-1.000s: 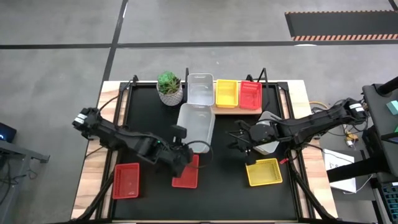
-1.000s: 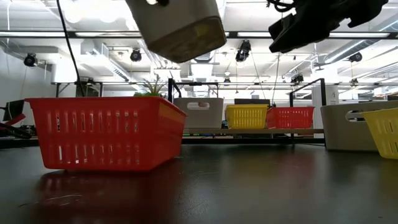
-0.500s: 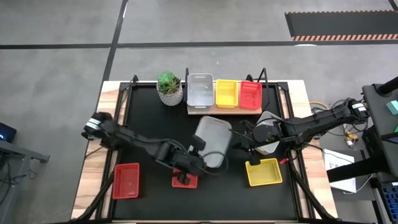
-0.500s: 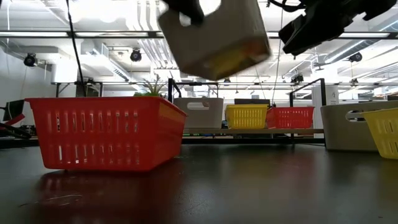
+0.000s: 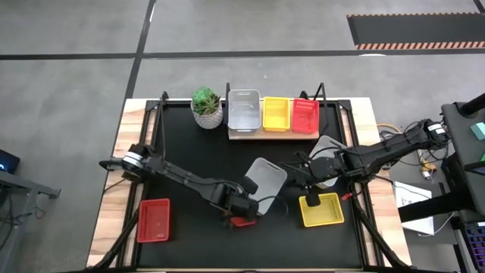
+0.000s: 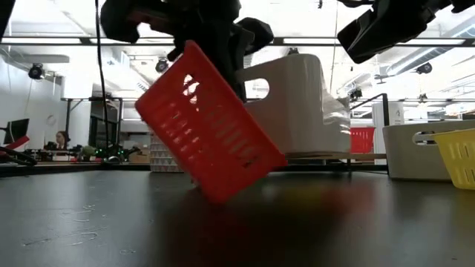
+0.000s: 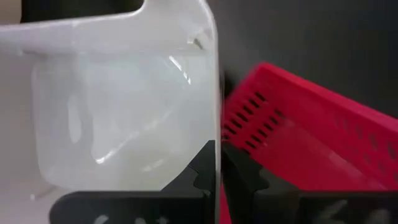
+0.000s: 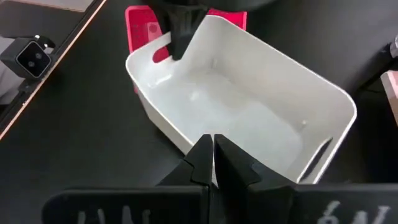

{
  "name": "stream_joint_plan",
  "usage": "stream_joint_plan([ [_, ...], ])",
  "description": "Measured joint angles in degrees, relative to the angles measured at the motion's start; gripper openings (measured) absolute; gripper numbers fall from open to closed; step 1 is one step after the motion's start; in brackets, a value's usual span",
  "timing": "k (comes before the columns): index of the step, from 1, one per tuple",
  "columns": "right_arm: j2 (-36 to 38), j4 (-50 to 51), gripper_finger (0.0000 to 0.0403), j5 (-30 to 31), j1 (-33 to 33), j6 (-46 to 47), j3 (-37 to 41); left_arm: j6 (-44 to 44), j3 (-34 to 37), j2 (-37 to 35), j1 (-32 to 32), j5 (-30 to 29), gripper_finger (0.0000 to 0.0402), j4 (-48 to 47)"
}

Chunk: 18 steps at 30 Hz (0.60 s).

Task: Stack baskets on shelf by color
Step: Stack the left gray bin on the gray bin on the shelf

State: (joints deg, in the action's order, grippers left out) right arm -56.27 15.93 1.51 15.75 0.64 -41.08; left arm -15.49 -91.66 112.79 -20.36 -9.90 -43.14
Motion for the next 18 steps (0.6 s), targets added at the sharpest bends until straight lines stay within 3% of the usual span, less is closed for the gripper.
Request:
stream_joint_plan([
  [9,-0.09,0.02,0.0009,0.02,0.0,0.98,0.09,-0.17,-0.04,-1.97,0.53,0.18,0.0005,-2.64],
  [18,-0.11,0.04,0.0009,0.03,0.0,1.76,0.09,-0.44,-1.69,-2.29,0.53,-0.57,0.0058,-3.25],
])
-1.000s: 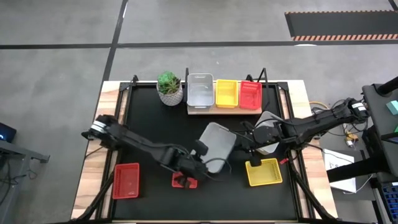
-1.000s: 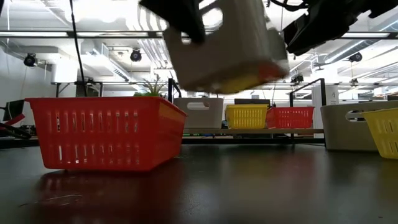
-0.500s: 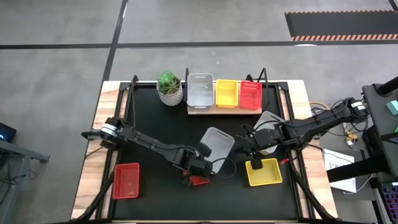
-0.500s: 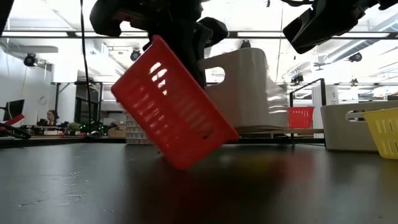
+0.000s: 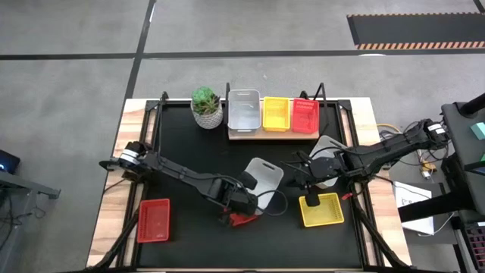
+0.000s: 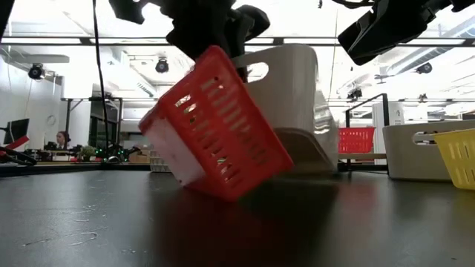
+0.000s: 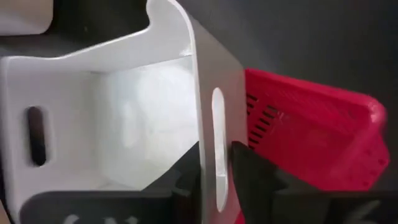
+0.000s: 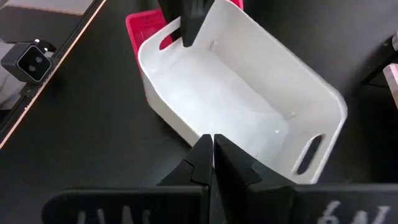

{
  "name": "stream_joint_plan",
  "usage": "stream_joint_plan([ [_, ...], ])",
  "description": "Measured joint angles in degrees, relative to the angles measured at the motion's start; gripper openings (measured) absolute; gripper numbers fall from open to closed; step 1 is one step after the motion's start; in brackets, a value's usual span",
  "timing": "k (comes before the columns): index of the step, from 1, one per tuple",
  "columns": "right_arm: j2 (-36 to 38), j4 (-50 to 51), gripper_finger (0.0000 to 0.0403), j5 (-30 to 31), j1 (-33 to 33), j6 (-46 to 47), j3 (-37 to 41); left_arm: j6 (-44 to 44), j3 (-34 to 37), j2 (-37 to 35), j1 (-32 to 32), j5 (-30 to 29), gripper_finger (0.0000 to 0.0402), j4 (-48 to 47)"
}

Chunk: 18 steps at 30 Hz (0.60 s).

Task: Stack baskets on shelf by color
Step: Stack the left gray bin on the gray bin on the shelf

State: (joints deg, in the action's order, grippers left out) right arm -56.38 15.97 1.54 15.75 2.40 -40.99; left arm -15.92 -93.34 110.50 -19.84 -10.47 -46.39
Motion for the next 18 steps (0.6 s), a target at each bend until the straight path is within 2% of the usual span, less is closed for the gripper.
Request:
stream_joint_plan([
  [11,-0.02,0.04,0.0009,0.01,0.0,0.05,0.0,0.59,0.03,-3.81,0.0,-0.88,0.0096,-0.9],
  [18,-0.04,-0.08,0.0009,0.04,0.0,0.07,0.07,1.96,0.97,-7.54,0.32,-3.98,0.0116,-0.45],
])
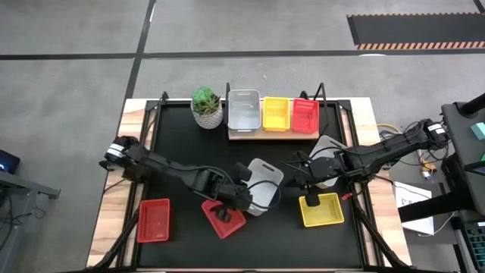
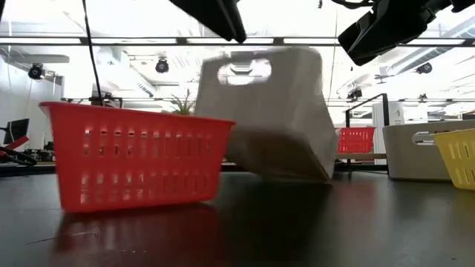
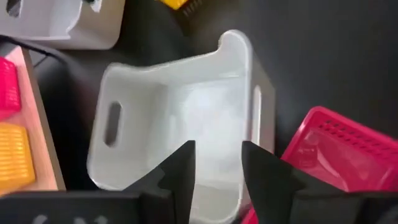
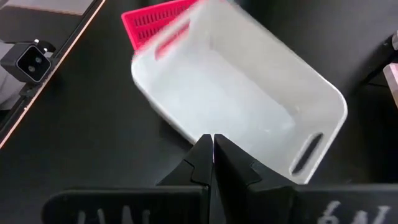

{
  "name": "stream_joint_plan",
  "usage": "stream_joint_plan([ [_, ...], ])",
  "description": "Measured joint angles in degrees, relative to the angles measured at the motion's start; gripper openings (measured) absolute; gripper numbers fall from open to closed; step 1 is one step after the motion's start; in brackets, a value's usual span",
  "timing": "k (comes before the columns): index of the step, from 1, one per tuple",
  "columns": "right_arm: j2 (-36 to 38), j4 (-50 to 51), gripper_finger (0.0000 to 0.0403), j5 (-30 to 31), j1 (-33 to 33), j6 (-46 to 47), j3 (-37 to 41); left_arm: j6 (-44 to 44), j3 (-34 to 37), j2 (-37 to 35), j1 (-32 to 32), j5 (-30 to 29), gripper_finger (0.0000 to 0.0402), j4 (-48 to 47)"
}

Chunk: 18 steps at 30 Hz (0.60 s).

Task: Stack baskets on shelf by color
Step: Stack the left gray bin on the gray bin on the shelf

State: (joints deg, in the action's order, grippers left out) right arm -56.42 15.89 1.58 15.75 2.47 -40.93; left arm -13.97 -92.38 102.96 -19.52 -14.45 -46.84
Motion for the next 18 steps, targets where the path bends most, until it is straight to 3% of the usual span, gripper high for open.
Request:
stream_joint_plan([
  [8,0.0,-0.28,0.0009,0.0,0.0,0.09,0.0,0.07,0.67,0.04,-0.2,0.98,0.0132,-0.22],
  [12,0.0,-0.27,0.0009,0.0,0.0,-0.04,0.0,1.14,0.88,-0.49,-1.29,6.2,0.0132,0.44],
  [15,0.0,-0.3,0.0009,0.0,0.0,-0.06,0.0,2.13,2.47,0.47,-1.74,6.9,0.0117,1.08],
  [18,0.0,-0.34,0.0009,0.0,0.0,-0.06,0.0,1.96,5.47,1.32,-1.52,6.85,0.0078,2.29],
])
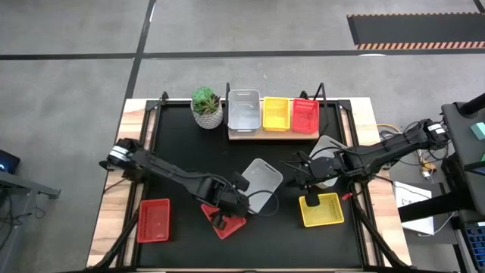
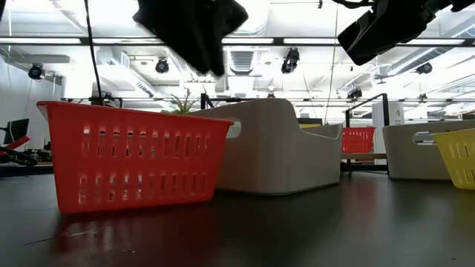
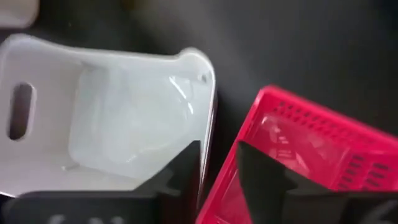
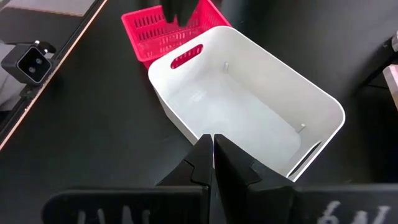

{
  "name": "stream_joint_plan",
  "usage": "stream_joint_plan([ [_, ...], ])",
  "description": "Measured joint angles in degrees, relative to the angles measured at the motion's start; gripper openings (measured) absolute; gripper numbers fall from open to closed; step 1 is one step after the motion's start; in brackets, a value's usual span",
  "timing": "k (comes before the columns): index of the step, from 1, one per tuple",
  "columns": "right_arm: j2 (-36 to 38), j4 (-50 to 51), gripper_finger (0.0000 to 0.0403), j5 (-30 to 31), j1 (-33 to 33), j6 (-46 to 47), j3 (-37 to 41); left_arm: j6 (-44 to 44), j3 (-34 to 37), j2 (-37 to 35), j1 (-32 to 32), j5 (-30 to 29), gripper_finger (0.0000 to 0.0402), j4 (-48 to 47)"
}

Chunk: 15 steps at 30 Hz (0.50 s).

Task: Stack baskets on shelf by color
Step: Stack the left gray bin on the gray bin on the shelf

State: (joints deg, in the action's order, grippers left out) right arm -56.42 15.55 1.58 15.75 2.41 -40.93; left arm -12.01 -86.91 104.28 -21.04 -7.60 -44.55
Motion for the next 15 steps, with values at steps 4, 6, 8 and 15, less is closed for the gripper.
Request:
stream_joint_plan([
  [4,0.0,-0.65,0.0009,0.0,0.0,-0.02,0.0,-0.26,2.16,-0.1,0.75,0.18,0.0014,2.29],
  [6,0.0,-0.97,0.0009,0.0,0.0,-0.02,0.0,0.55,2.9,-0.06,0.99,0.35,0.0007,3.53],
  [8,0.0,-0.94,0.0009,0.02,0.0,-0.02,0.0,1.5,2.95,-0.06,1.12,0.94,0.0008,4.85],
  [15,0.0,-0.96,0.0009,0.02,0.0,-0.43,0.0,2.68,3.85,0.15,1.05,8.11,0.0001,4.72],
])
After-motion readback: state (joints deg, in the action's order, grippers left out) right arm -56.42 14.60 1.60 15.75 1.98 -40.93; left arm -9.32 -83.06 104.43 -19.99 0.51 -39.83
